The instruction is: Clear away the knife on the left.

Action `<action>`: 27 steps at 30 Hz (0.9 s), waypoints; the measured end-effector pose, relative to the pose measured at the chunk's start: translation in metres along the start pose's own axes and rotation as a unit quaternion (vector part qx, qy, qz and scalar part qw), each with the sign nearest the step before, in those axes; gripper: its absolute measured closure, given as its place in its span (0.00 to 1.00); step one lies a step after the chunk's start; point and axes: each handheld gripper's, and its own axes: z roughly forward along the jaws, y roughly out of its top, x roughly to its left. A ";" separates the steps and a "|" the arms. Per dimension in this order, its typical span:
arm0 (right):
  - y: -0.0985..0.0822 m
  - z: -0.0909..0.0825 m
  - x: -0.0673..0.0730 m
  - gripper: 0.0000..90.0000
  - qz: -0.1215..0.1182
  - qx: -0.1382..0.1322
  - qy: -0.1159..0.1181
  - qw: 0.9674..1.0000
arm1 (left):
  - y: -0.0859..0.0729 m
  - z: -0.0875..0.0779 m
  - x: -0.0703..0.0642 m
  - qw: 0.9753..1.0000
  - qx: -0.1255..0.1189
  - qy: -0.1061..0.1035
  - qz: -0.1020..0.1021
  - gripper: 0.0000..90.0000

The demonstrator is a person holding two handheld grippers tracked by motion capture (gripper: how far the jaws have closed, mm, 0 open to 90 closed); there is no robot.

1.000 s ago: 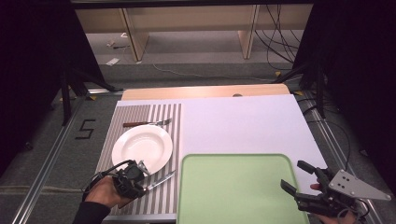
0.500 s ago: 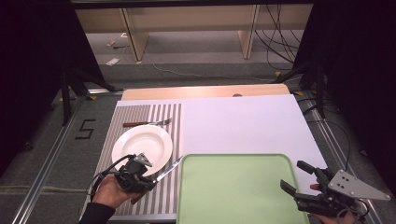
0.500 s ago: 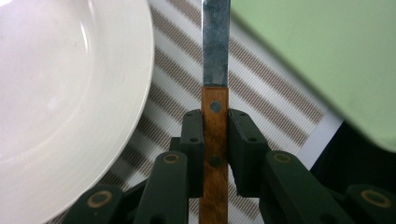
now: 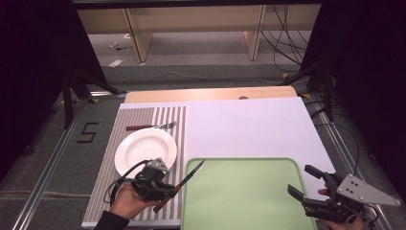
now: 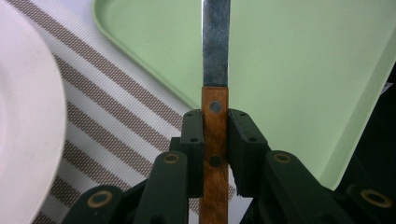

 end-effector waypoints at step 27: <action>0.000 0.001 0.001 0.21 -0.001 -0.001 0.001 1.000 | 0.030 0.048 -0.042 0.997 0.056 -0.038 0.033 0.85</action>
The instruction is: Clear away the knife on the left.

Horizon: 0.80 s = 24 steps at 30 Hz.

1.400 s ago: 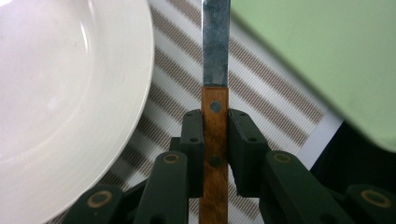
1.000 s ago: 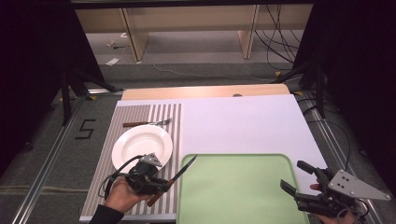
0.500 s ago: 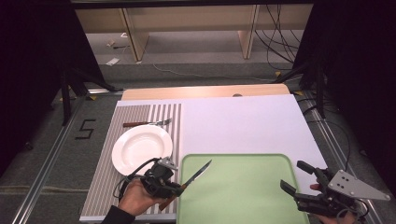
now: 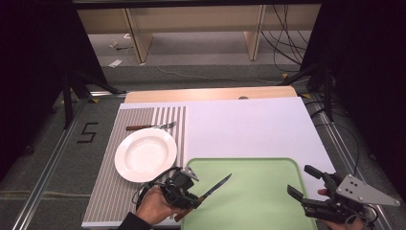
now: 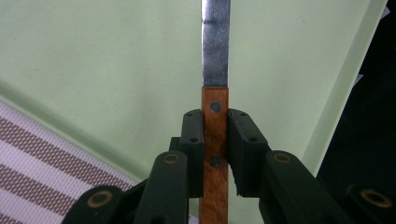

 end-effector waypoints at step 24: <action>0.000 0.000 0.000 0.21 -0.001 0.002 0.000 1.000 | 0.014 0.028 -0.009 0.999 0.042 -0.023 0.006 0.85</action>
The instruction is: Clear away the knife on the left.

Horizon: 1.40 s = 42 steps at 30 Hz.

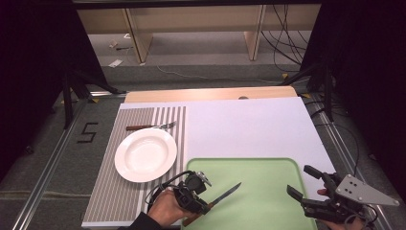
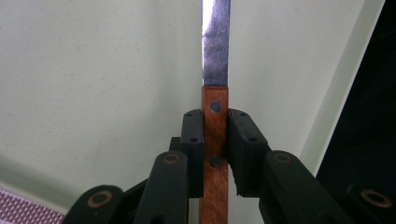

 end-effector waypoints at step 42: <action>0.000 0.000 0.000 0.21 -0.001 0.000 0.001 1.000 | 0.026 0.029 -0.031 0.994 0.000 0.000 0.112 0.87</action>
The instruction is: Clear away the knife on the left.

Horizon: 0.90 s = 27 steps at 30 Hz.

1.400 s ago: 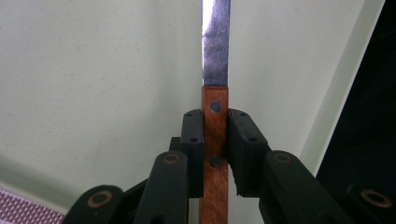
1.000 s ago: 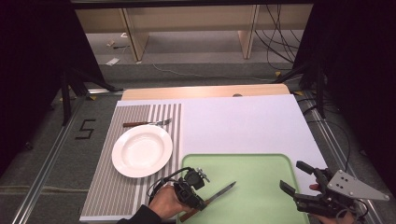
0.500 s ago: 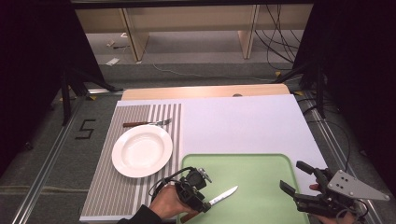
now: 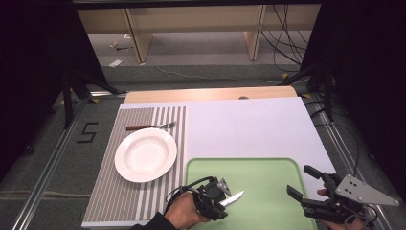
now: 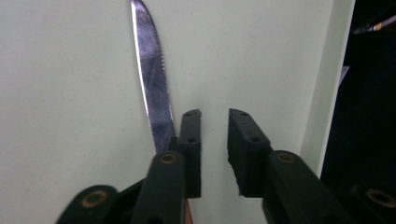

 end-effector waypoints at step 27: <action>0.000 0.000 0.000 0.21 -0.001 -0.001 0.002 1.000 | 0.000 0.009 0.016 1.000 0.016 0.013 -0.023 1.00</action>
